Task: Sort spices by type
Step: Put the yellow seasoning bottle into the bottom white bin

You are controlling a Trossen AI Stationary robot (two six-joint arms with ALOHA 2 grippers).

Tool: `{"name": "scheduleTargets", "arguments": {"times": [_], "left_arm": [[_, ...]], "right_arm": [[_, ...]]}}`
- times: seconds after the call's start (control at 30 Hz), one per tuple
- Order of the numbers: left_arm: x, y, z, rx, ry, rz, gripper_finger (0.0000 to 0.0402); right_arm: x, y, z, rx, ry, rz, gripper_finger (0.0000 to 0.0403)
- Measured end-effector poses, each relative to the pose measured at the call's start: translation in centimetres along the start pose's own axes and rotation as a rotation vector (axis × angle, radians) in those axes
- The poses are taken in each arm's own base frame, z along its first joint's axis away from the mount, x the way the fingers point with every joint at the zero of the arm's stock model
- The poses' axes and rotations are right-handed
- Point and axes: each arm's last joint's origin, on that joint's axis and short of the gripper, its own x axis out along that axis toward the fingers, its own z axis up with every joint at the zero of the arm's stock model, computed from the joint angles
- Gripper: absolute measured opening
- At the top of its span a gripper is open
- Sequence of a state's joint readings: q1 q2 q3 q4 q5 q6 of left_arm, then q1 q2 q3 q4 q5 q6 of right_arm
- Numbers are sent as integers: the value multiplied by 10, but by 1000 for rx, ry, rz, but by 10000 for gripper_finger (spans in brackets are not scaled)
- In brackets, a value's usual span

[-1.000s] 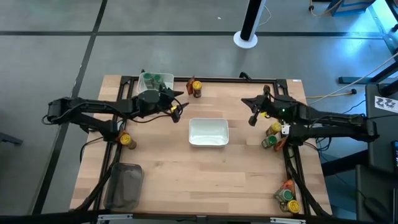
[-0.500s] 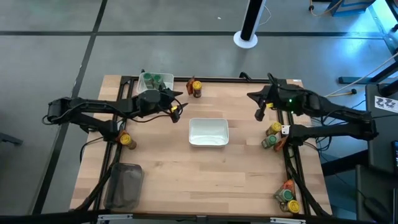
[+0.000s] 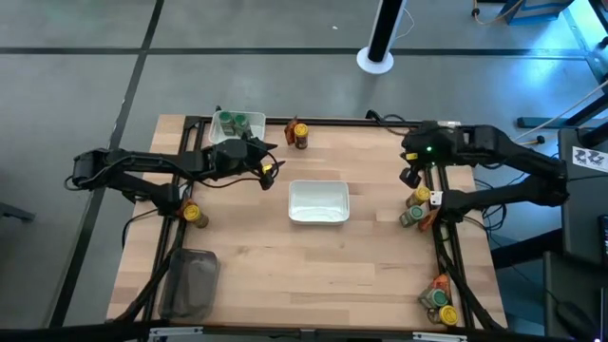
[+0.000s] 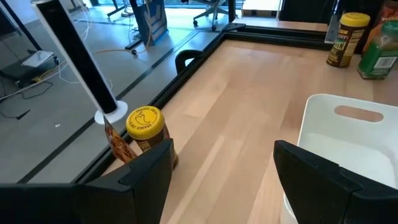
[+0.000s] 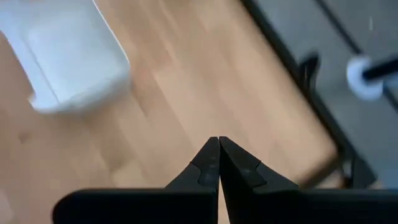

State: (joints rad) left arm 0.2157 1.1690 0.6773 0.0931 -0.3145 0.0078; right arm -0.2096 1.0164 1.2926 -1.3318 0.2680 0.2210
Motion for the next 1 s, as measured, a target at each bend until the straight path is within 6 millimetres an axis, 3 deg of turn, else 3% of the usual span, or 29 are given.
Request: {"name": "scheduleTargets", "arguments": {"times": [0.2,0.57,0.7,1.0], "left_arm": [[0,0,0,-2,0,0,260],[0,0,0,-6,5,0,260],[0,0,-1,-5,7,0,260],[0,0,-1,-6,6,0,260]], "right_arm": [[10,2,-13,121,293,-22,12],[25,5,-22,310,376,-54,27],[35,7,-28,336,425,-64,89],[62,11,-50,373,557,-119,288]]}}
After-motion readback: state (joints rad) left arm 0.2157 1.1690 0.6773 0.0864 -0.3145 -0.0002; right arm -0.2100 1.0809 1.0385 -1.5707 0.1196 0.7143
